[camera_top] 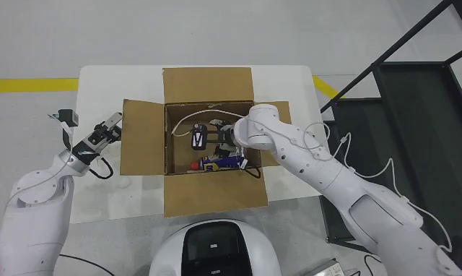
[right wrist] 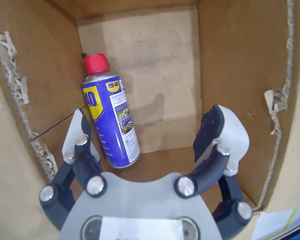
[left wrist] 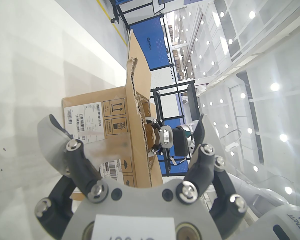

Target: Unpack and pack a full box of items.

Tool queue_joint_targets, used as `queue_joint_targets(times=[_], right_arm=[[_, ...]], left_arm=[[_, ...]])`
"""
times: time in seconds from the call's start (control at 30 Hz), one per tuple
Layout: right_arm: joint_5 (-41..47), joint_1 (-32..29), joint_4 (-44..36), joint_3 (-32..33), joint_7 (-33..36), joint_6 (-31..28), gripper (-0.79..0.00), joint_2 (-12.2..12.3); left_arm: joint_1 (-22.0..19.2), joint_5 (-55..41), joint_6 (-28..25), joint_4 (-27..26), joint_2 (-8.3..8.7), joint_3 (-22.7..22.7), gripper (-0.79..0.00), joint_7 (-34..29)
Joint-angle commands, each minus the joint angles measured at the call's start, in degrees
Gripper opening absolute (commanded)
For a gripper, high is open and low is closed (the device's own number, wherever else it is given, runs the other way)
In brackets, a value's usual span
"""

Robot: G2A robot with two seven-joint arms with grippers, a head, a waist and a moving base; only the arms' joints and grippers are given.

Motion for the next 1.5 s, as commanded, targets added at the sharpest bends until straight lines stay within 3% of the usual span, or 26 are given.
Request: queue_joint_targets(times=[0.0, 0.27, 0.87, 1.37, 1.4, 1.47], right_arm=[[2.2, 1.3, 1.2, -0.8, 2.1, -1.3, 0.0, -0.5], [10.9, 4.2, 7.0, -4.1, 9.6, -1.0, 0.0, -2.7], [10.9, 9.6, 26.2, -13.8, 4.1, 0.4, 0.0, -11.4], [10.4, 11.7, 37.8, -16.7, 0.9, -1.0, -0.009, -16.8], [10.4, 11.9, 38.4, -16.8, 0.8, -1.0, -0.262, -17.2], [10.3, 12.1, 39.6, -16.9, 0.4, -1.2, -0.61, -17.8]], left_arm=[[0.0, 0.0, 0.0, 0.0, 0.0, 0.0, 0.0, 0.0], [0.0, 0.0, 0.0, 0.0, 0.0, 0.0, 0.0, 0.0], [0.0, 0.0, 0.0, 0.0, 0.0, 0.0, 0.0, 0.0], [0.0, 0.0, 0.0, 0.0, 0.0, 0.0, 0.0, 0.0], [0.0, 0.0, 0.0, 0.0, 0.0, 0.0, 0.0, 0.0], [0.0, 0.0, 0.0, 0.0, 0.0, 0.0, 0.0, 0.0]])
